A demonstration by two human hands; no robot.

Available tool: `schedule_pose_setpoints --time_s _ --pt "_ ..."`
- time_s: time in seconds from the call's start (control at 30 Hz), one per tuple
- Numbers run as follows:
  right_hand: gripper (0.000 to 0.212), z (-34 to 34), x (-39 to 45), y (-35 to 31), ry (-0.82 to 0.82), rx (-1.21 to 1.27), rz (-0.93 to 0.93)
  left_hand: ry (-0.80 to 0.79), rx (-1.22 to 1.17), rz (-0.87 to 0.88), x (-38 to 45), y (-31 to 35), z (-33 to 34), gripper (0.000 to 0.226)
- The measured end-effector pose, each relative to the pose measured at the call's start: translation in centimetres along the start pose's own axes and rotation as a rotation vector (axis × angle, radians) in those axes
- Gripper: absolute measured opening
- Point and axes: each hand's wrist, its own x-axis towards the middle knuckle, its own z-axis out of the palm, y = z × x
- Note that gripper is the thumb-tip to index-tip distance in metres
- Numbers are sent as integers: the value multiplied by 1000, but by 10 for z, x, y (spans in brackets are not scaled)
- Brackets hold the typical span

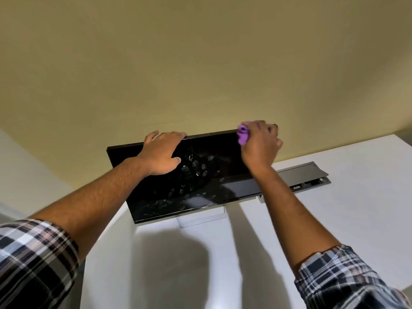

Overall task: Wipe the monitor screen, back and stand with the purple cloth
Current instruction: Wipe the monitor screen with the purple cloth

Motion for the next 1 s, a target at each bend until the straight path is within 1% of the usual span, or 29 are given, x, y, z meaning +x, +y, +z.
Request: schedule_pose_setpoints --time_s 0.13,0.2,0.27,0.33,0.37,0.43,0.5,0.67,0.73,0.87,0.93,1.0 --pt "73 17 -41 -70 -16 -63 -288 22 26 2 0 -1 1 74" --pt "77 23 -56 -87 -42 -99 -393 36 36 14 -2 -2 3 76" --pt "68 19 -56 -84 -66 -165 -472 42 41 24 -3 -2 4 76" --pt "57 13 -49 -69 -75 -219 -530 48 50 31 -3 -1 4 76" --pt "55 10 -45 -60 -76 -246 -544 46 50 31 -3 0 3 75" --pt "55 2 -32 -40 -88 -281 -533 40 41 32 -3 -1 3 73" --pt "58 -8 -17 -17 -121 -294 -477 39 41 31 -3 -2 2 72" --pt "62 -32 19 47 -174 -333 -259 35 53 31 -2 1 2 73" --pt "65 -36 29 59 -196 -366 -192 36 58 32 -1 2 1 74" --pt "55 -26 22 34 -154 -394 -84 28 47 23 -2 -1 2 73" --pt "53 -18 6 11 -131 -362 -118 31 40 22 -2 -2 3 73" --pt "52 -10 -12 -15 -114 -304 -204 31 40 22 -1 -1 3 73"
